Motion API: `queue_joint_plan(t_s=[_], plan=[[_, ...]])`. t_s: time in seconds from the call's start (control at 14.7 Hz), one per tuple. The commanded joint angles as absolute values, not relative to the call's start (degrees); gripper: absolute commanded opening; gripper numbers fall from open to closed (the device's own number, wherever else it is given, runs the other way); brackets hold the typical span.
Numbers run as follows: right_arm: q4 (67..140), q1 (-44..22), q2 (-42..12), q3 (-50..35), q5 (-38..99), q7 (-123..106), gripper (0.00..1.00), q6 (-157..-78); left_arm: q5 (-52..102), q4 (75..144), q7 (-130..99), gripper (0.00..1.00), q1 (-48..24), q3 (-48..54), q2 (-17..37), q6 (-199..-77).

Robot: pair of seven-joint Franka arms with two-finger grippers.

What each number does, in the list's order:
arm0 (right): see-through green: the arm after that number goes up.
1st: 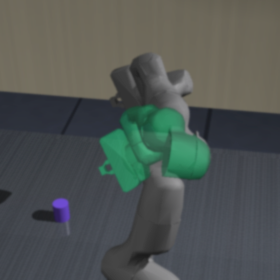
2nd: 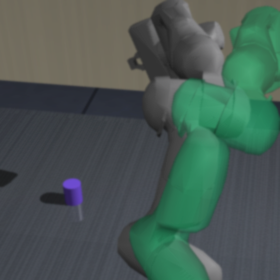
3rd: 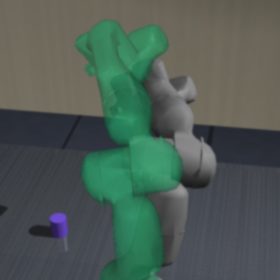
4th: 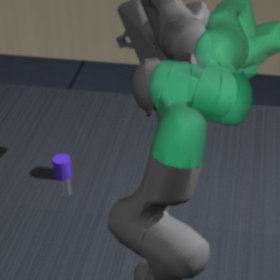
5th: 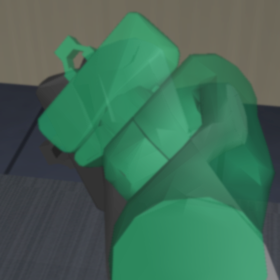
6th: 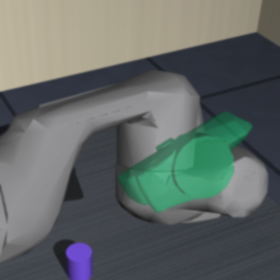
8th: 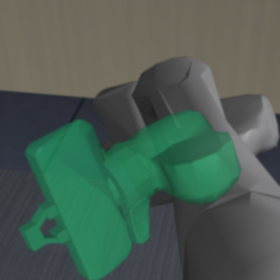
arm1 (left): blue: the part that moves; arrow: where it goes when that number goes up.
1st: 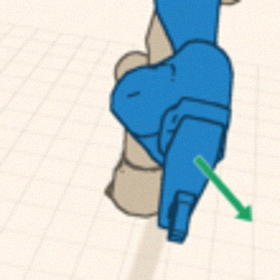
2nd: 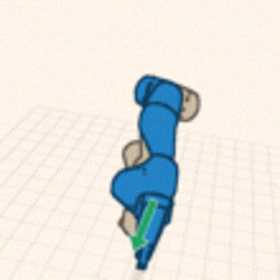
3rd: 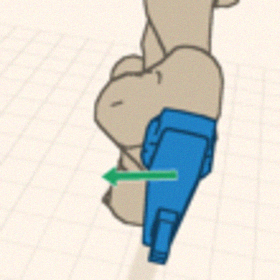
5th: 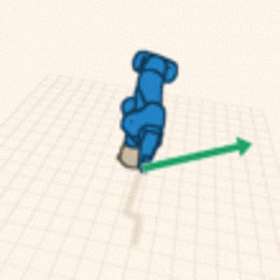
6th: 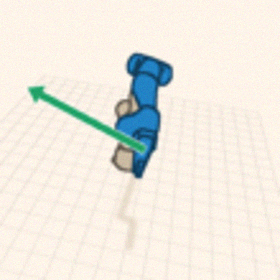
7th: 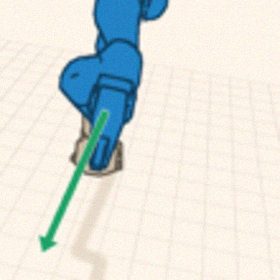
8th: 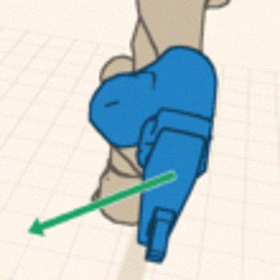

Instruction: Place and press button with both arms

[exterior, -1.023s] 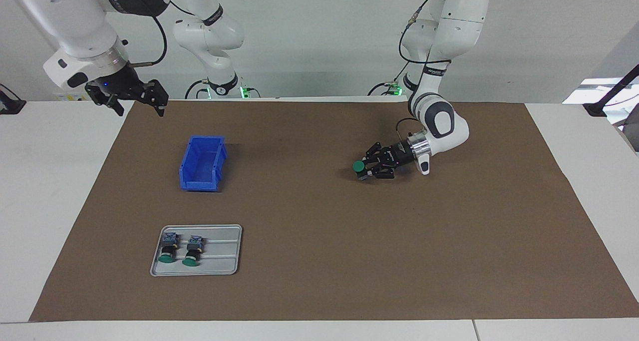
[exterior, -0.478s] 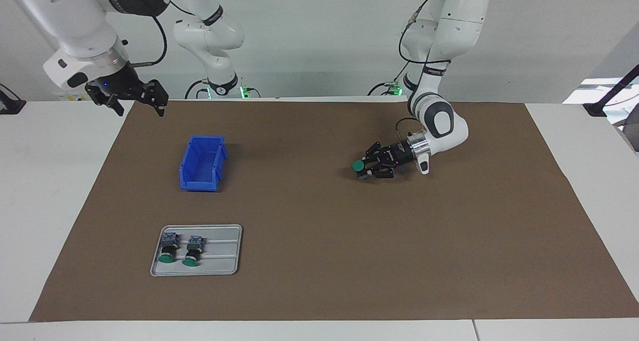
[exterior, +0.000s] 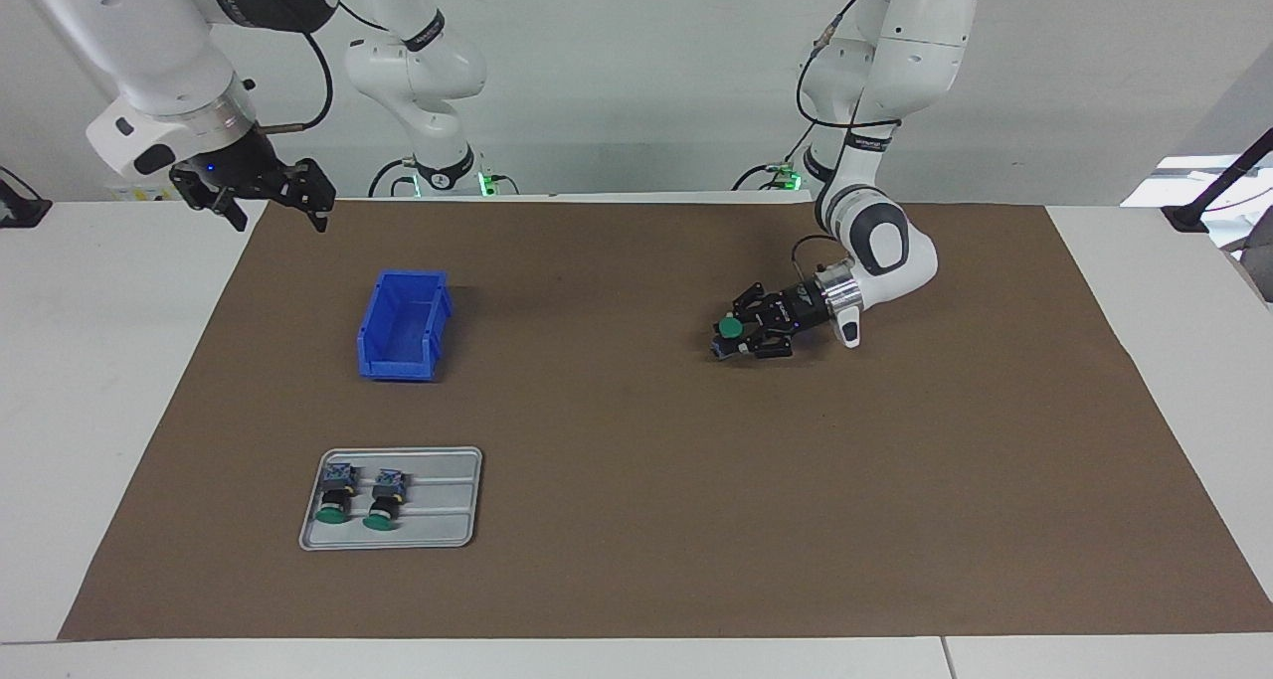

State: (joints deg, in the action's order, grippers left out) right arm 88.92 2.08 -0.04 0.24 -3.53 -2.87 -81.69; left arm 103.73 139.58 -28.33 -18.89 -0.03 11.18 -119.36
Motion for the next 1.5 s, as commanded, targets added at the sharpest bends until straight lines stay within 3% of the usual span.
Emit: queue_joint_plan(t_s=[0.0,1.16,1.43], plan=[[90.18,2.55,1.05,0.0,-3.34,-3.6,0.99,-81.65,105.03,140.89,-26.63,1.0,-18.46,-0.17,10.28,-118.48],[90.18,2.55,1.05,-0.09,-3.34,-3.6,0.99,-81.65,103.63,140.45,-33.4,1.0,-22.15,-0.44,2.29,-129.01],[90.18,2.55,0.97,0.0,-3.34,-3.6,0.99,-81.65,91.69,139.66,-35.06,1.0,-24.26,-0.26,-2.72,-136.22]])
